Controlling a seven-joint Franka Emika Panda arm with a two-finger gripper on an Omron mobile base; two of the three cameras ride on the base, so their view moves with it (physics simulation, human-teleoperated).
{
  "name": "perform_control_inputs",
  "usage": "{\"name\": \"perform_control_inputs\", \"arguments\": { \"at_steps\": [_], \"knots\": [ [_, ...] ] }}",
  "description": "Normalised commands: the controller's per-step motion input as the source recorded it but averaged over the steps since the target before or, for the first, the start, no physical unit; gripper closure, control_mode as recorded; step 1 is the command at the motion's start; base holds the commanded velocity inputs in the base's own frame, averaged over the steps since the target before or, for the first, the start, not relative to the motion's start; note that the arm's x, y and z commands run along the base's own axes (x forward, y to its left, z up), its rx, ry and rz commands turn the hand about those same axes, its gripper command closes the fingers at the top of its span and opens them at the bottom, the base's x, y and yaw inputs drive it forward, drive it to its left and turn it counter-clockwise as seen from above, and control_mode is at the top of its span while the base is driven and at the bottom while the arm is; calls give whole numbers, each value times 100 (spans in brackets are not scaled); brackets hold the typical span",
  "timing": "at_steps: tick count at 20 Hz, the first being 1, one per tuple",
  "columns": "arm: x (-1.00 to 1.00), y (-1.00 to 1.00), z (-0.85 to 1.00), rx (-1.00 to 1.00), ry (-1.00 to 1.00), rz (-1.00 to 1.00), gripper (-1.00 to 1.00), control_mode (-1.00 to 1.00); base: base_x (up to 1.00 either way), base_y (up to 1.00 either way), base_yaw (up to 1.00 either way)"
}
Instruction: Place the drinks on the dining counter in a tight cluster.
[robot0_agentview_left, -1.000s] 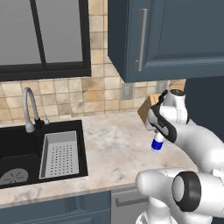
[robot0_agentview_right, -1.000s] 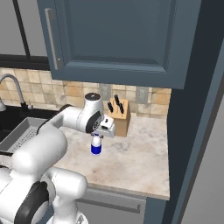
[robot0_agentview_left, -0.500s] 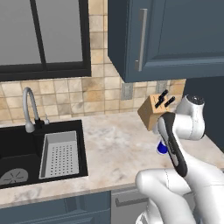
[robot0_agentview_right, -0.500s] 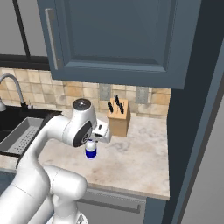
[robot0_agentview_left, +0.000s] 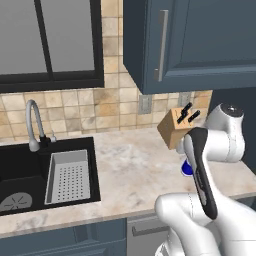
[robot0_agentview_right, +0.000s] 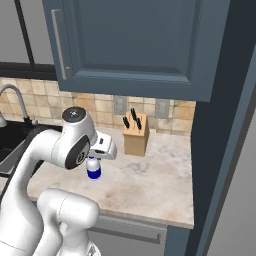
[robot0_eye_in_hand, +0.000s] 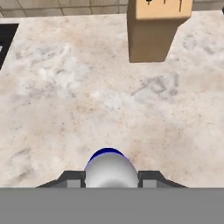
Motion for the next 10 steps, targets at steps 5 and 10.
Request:
{"name": "perform_control_inputs", "arguments": {
  "at_steps": [5,10],
  "knots": [
    [-10,29,33,-10,9,1,100,-100,0,0,0],
    [0,23,34,-12,19,0,100,-100,0,0,0]
  ]
}}
